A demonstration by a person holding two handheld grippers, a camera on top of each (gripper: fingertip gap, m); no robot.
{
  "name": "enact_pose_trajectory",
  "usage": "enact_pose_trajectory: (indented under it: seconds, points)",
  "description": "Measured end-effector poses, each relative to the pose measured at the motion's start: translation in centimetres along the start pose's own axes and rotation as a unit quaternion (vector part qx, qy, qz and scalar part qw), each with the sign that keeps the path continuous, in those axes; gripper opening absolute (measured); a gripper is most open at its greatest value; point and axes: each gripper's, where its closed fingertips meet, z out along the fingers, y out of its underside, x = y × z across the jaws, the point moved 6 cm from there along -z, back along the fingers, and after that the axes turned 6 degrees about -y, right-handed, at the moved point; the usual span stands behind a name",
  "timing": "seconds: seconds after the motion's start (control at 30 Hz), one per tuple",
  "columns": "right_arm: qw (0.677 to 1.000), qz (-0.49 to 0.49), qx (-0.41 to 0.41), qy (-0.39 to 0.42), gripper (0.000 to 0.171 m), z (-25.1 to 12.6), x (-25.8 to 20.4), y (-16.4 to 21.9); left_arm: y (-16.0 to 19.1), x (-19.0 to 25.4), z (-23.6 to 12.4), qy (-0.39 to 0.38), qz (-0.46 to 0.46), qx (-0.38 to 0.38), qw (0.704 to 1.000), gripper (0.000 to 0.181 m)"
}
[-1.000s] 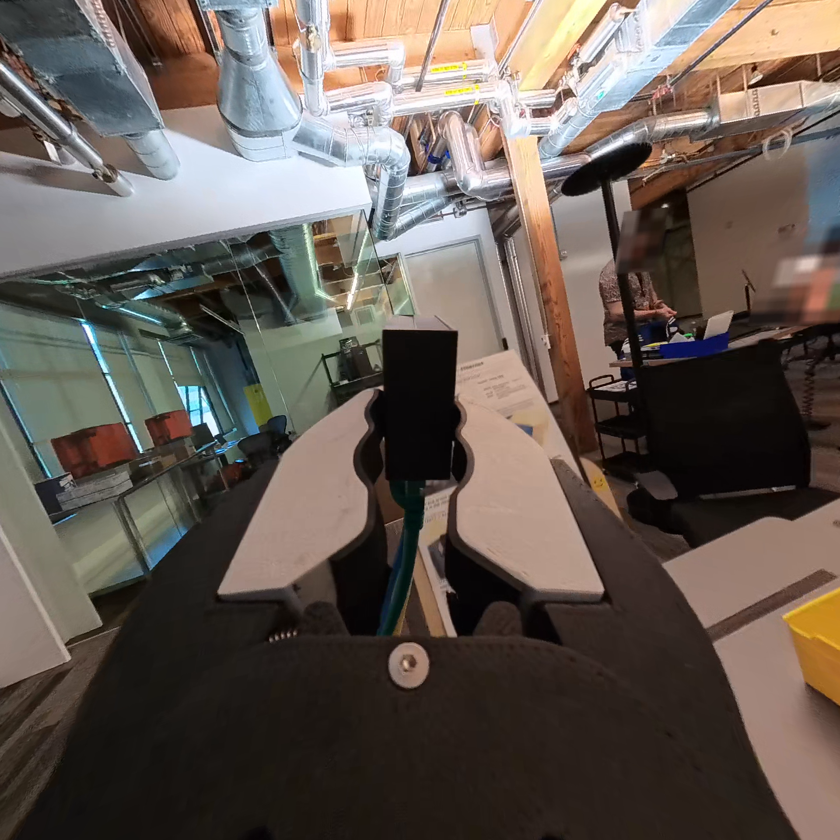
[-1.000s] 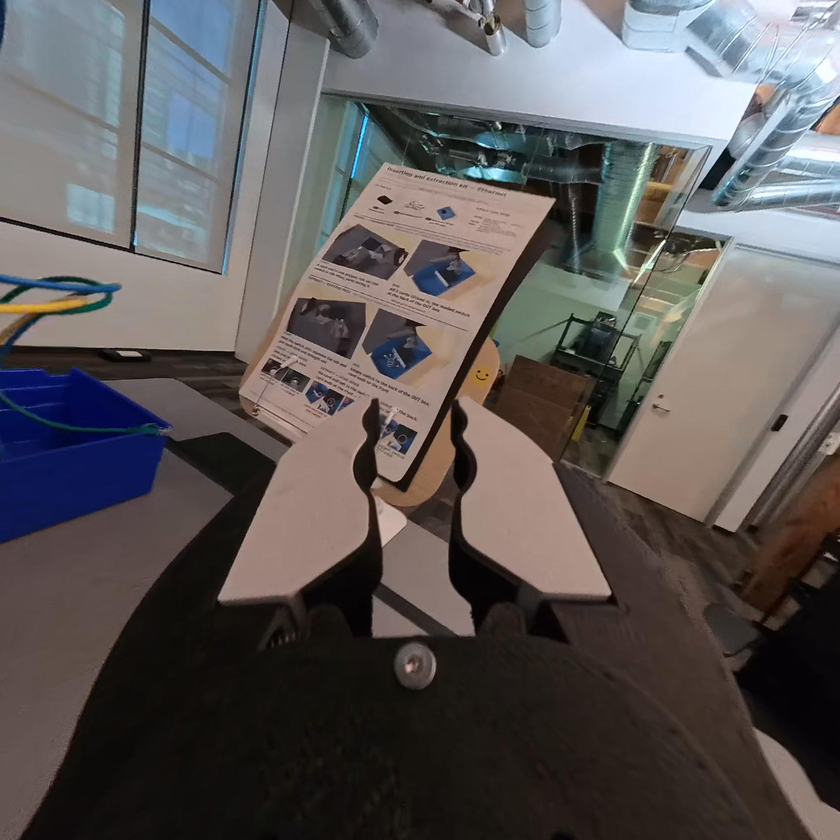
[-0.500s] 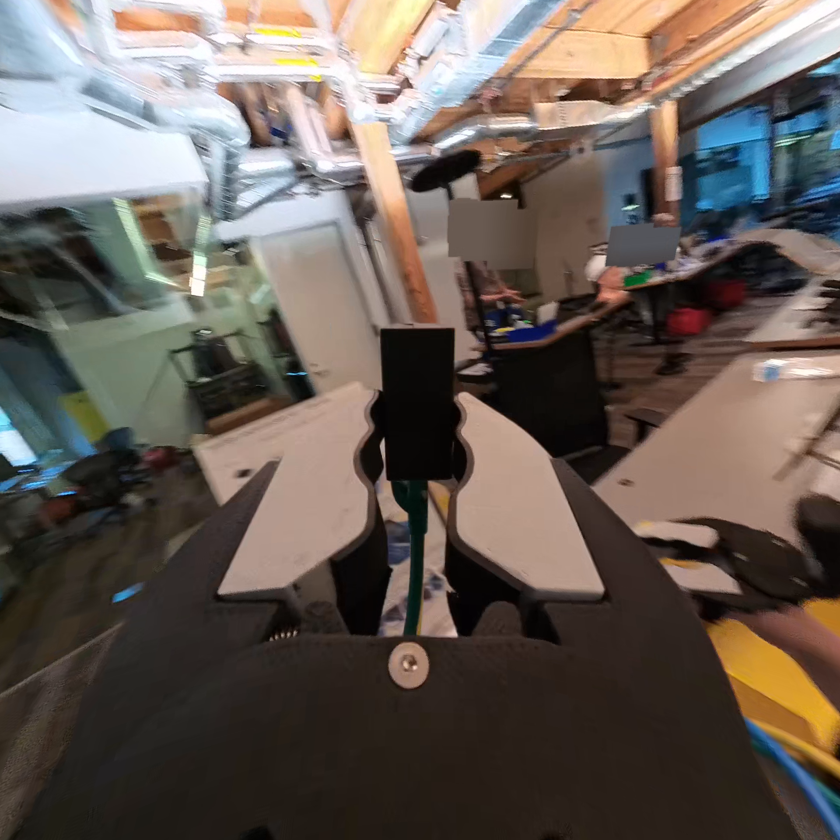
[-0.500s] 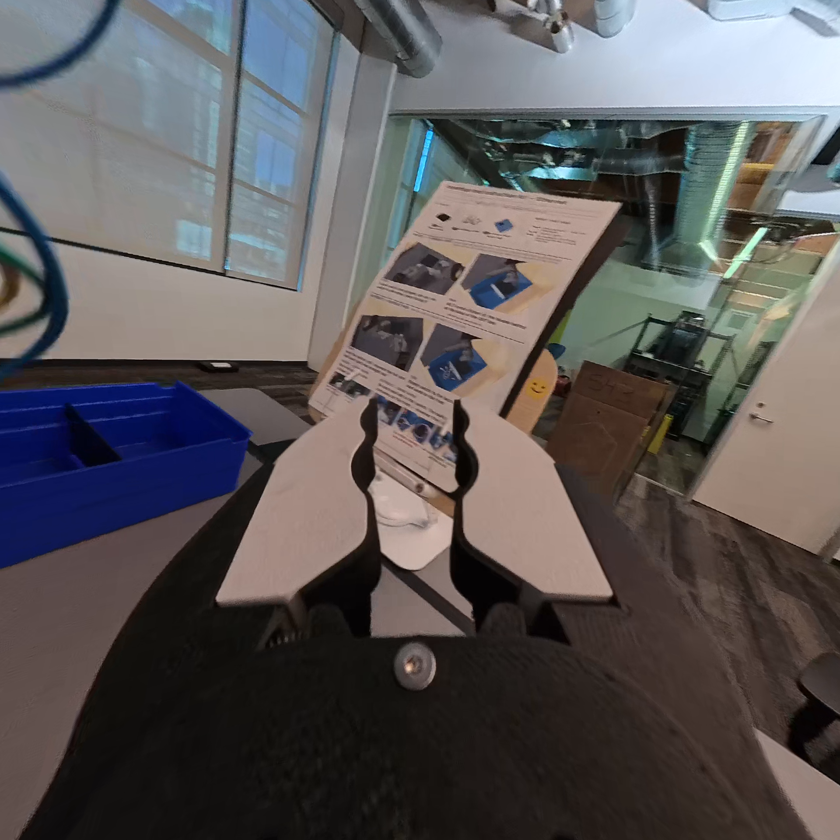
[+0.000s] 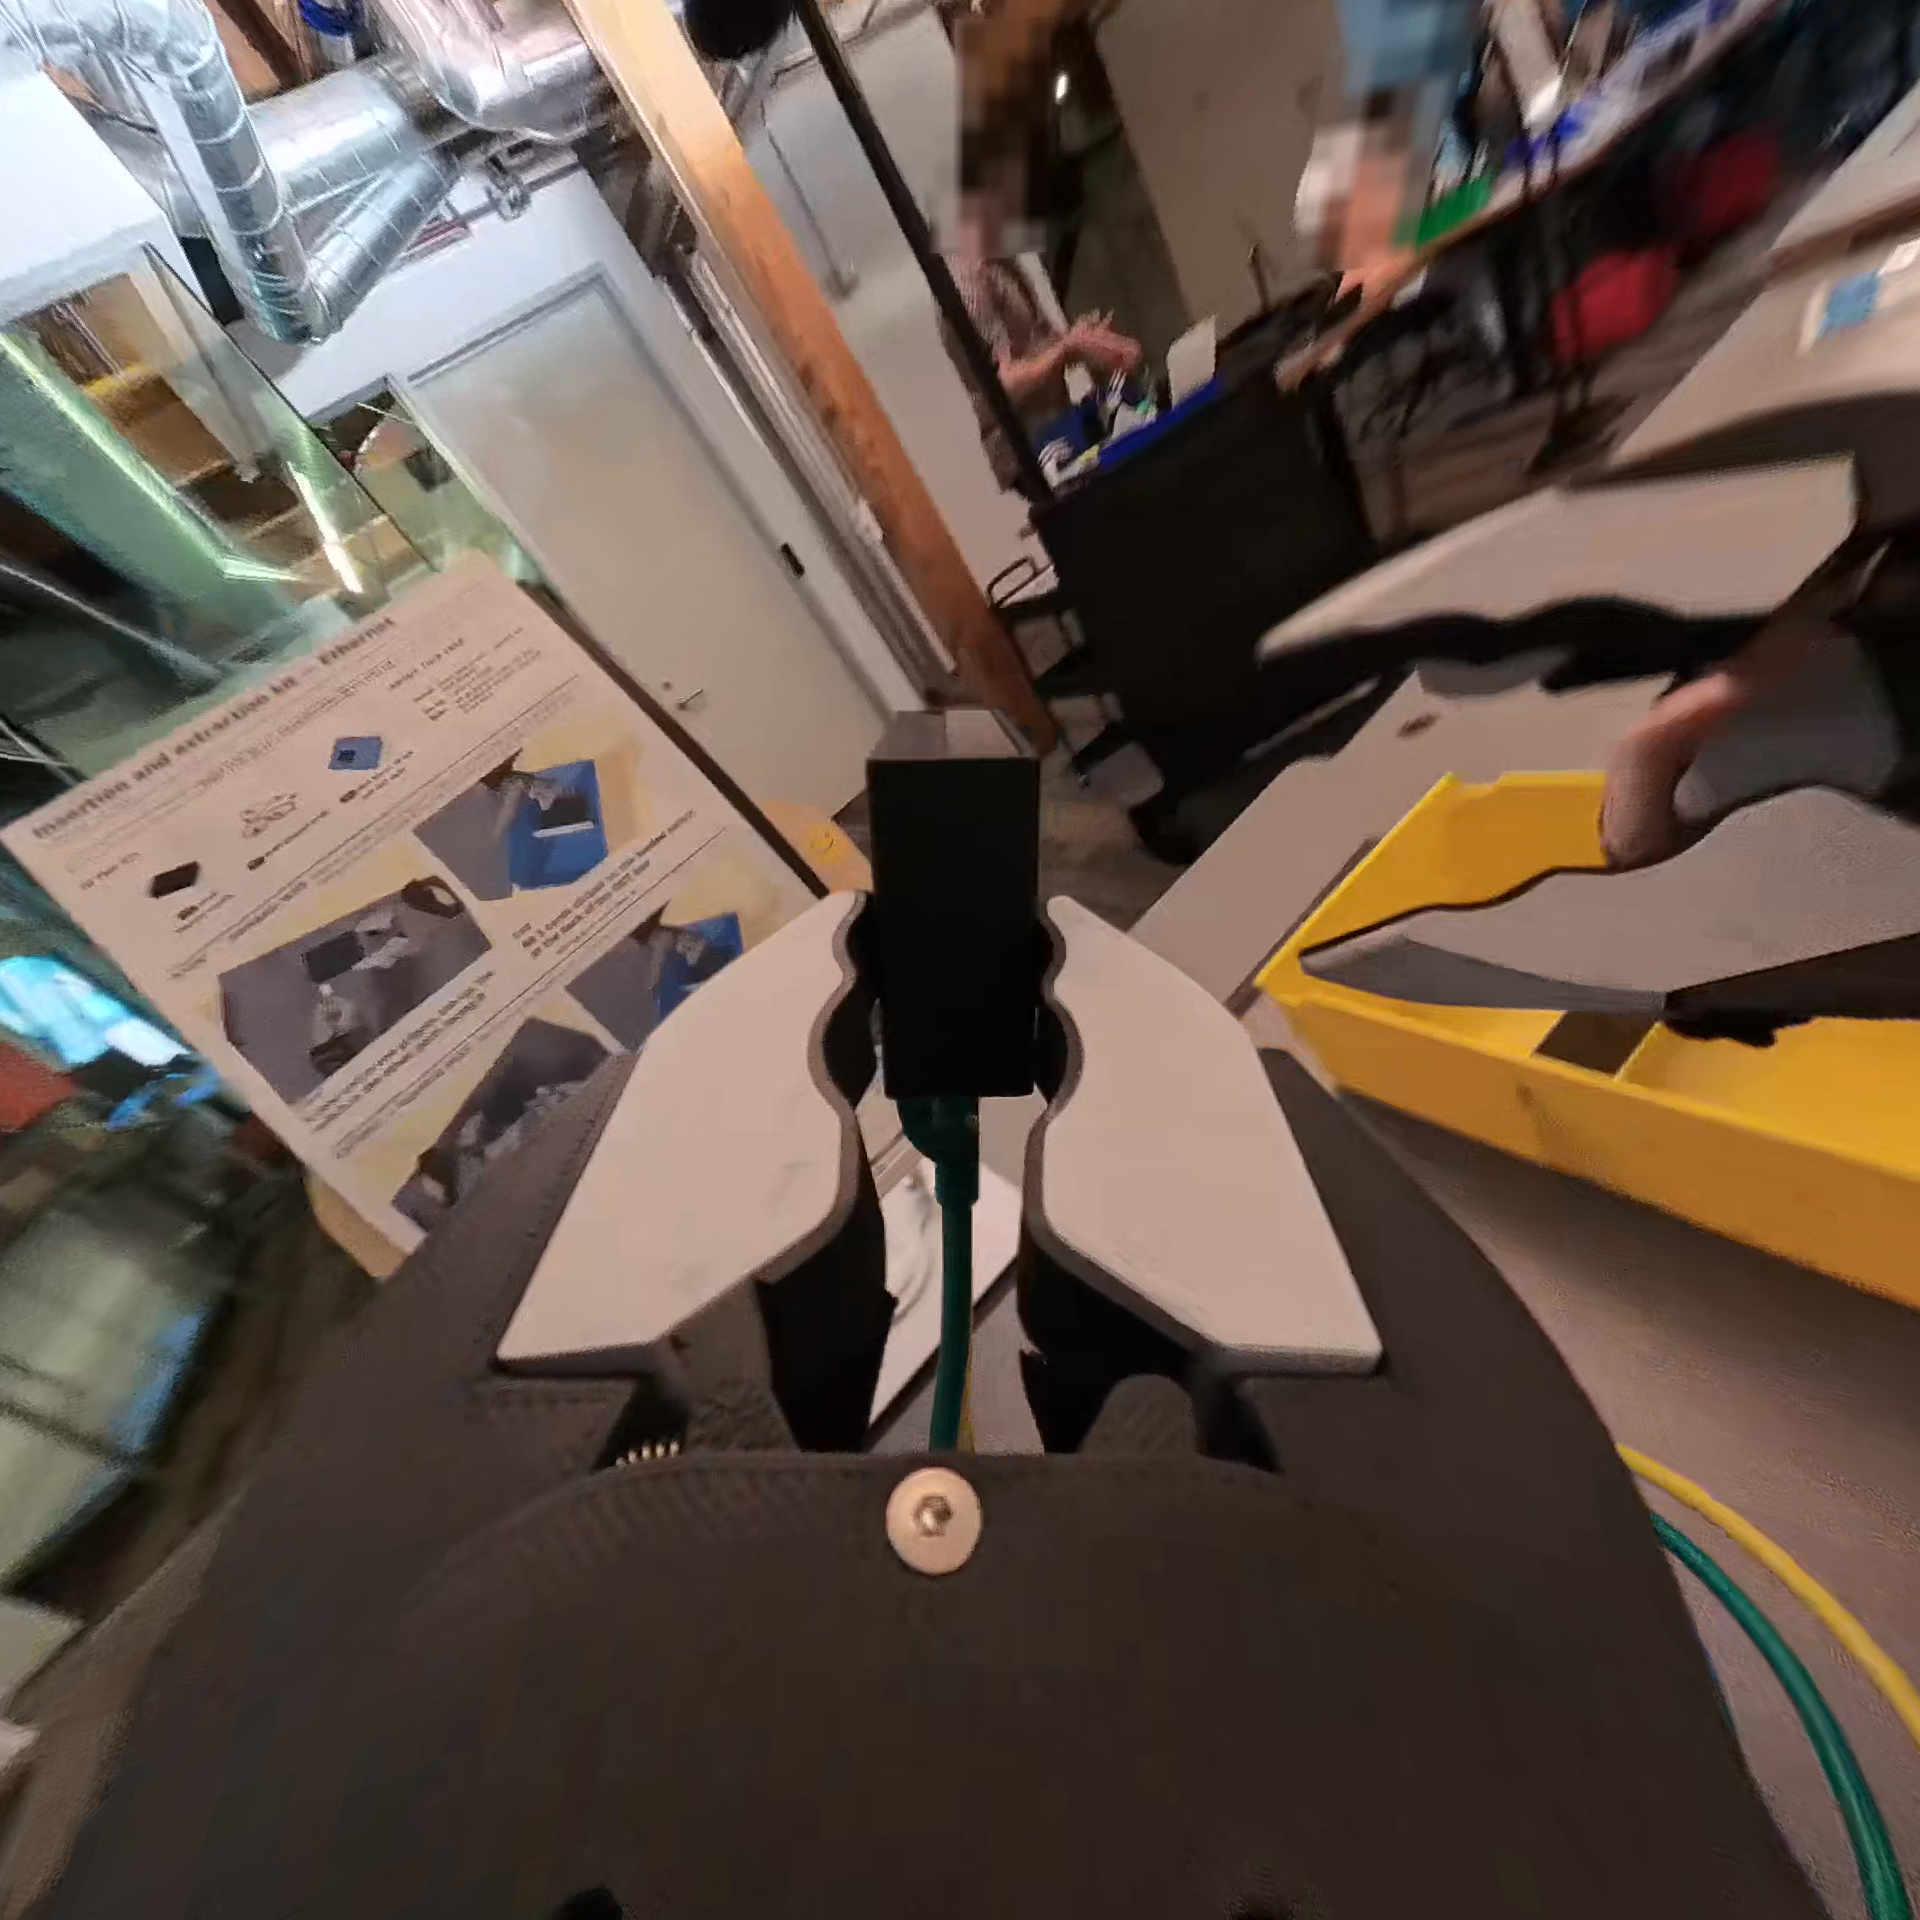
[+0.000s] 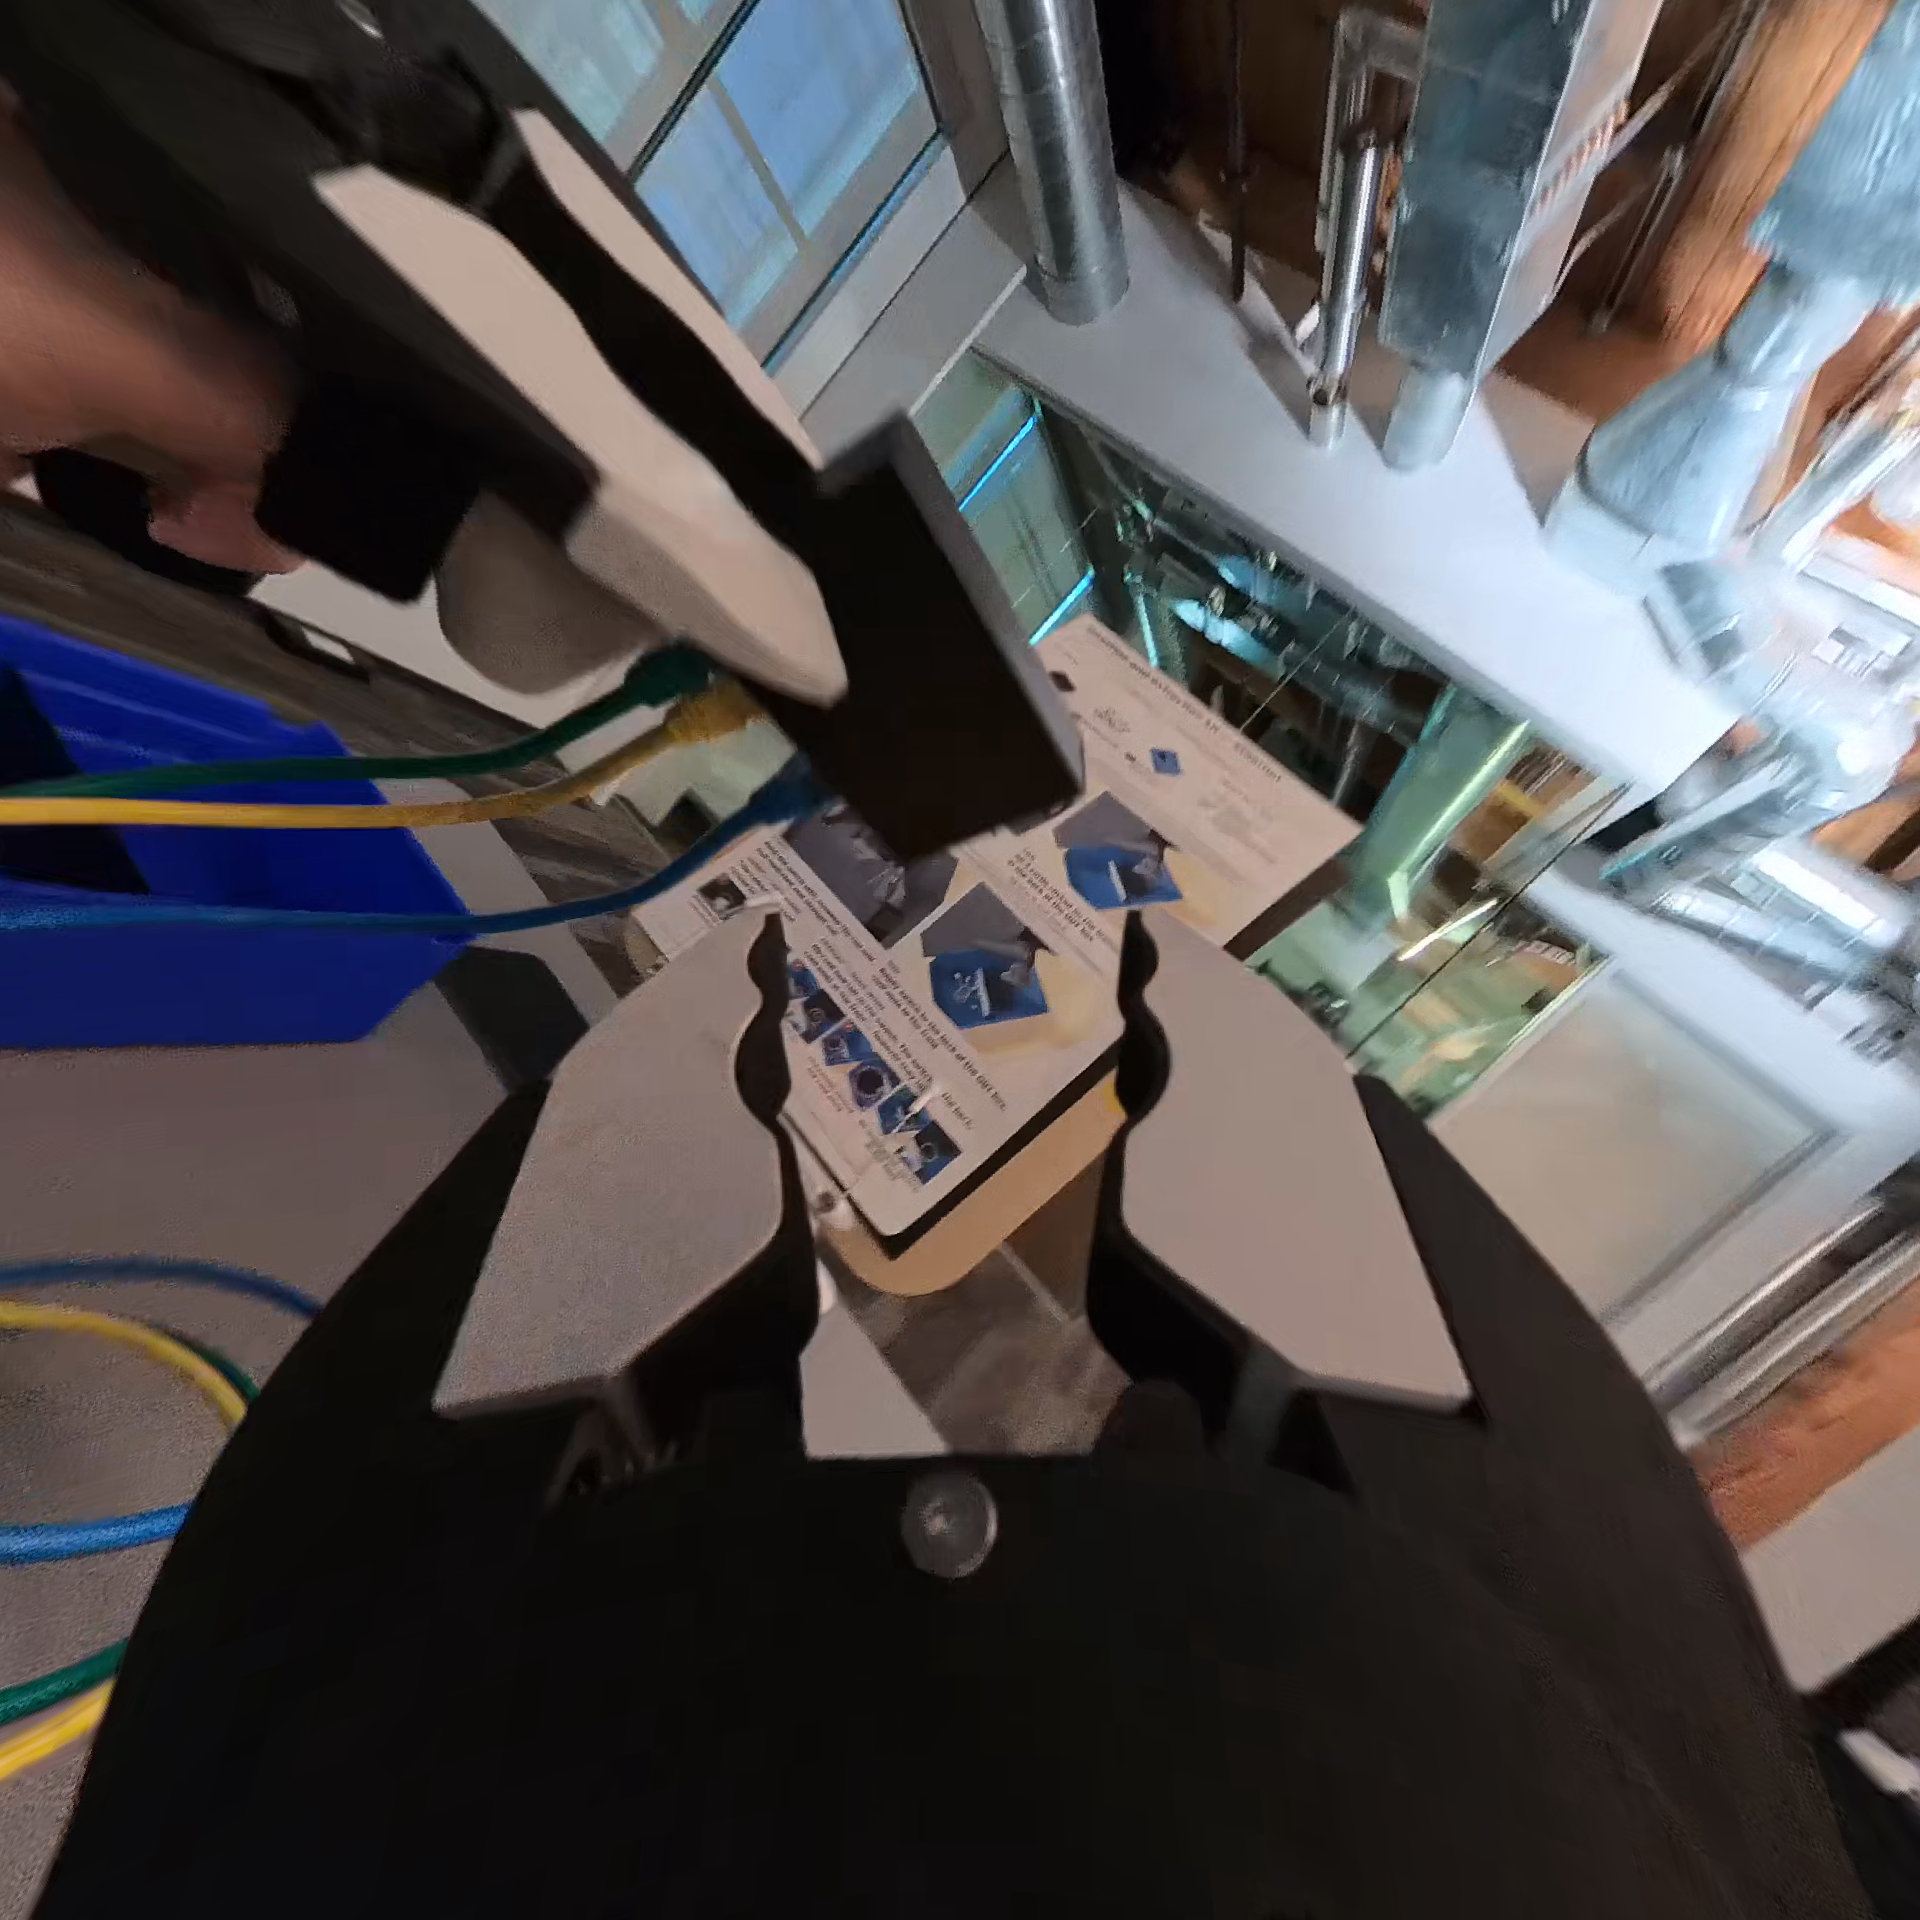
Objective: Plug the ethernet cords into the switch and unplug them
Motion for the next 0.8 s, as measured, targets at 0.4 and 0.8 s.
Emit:
enact_pose_trajectory:
  seconds: [0.4, 0.8]
  points:
    - [0.97, -0.219, 0.006, 0.105, 0.074, 3.1, -4.2, 1.0, 1.8, 4.5, 0.0, 0.019, 0.017, -0.081, 0.996, 0.026]
    - [0.963, -0.215, 0.098, 0.133, 0.06, 1.7, -4.1, 1.1, 0.8, 5.5, -2.5, 0.148, -0.033, -0.087, 0.985, 0.044]
